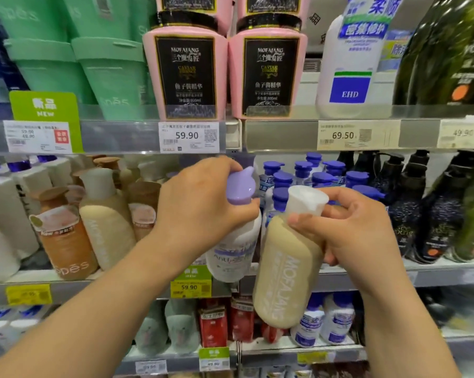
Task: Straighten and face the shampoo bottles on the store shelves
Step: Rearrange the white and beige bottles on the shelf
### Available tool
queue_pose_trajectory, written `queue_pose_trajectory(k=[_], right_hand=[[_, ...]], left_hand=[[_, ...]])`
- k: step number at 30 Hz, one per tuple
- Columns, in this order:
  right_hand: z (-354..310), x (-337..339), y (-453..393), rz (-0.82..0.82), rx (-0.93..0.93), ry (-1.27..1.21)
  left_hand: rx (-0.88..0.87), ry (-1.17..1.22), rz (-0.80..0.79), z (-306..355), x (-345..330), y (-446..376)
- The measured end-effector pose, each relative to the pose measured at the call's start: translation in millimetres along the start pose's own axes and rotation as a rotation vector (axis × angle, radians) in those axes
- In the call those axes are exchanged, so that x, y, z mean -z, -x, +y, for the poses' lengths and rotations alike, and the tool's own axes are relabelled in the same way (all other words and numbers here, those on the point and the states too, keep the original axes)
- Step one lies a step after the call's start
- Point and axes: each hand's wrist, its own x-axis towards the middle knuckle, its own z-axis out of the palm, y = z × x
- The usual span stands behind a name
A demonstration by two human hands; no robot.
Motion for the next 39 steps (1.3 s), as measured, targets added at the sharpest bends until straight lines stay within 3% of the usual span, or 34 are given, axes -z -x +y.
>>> queue_pose_trajectory(k=[9,26,39], right_hand=[[-2,15,0,-0.002,0.000,0.002],[5,5,-17,-0.009,-0.068,0.038],[8,-16,-24,-0.020,-0.076,0.099]], left_hand=[[-0.109,-0.105,0.104,-4,-58,-3],[-0.034,-0.380,-0.196,-9,-64,-38],[0.007,-0.231,-0.384,-21,-64,-52]])
